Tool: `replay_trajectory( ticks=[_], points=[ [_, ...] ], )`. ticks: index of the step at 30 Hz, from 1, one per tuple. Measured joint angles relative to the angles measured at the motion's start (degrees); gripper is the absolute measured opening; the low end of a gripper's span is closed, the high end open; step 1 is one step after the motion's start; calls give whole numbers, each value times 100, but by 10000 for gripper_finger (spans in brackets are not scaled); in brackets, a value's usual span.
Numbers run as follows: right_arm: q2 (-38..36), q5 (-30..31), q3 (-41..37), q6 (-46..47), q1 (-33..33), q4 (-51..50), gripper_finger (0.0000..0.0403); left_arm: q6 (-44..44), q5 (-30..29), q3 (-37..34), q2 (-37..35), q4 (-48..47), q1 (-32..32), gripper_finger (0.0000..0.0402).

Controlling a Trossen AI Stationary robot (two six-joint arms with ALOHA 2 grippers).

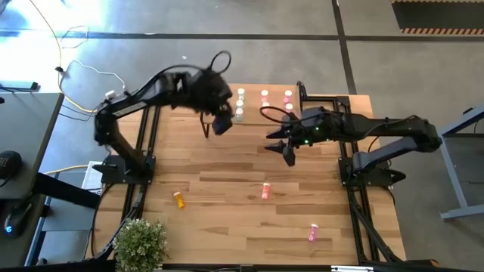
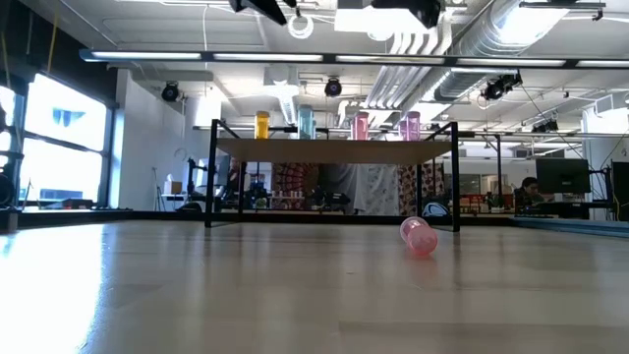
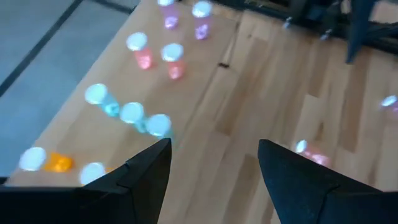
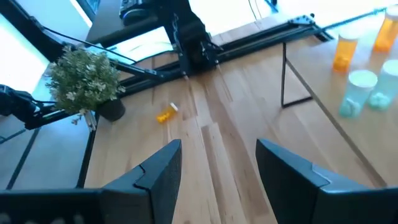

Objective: Pick and place medicine bottles onto shelf by color
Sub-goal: Put the pink pill bottle on the shelf aligned with the pink pill bottles

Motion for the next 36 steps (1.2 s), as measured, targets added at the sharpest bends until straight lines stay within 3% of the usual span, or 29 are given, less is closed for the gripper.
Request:
replay_trajectory(
  ticks=[7, 15, 24, 36],
  points=[
    [191, 314, 653, 876, 182, -997, 197, -510, -184, -1930, -1066, 1304, -603, 229],
    [624, 290, 792, 3272, 437, -1889, 197, -1026, -195, -3517, -2004, 2352, -1094, 229],
    [1370, 259, 792, 5638, 843, -2633, 197, -974, -123, -4024, -2437, 2530, -1806, 229],
    [2745, -1056, 790, 6297, 1004, -2638, 197, -638, 51, -4144, -2575, 2519, -2069, 229]
  ],
)
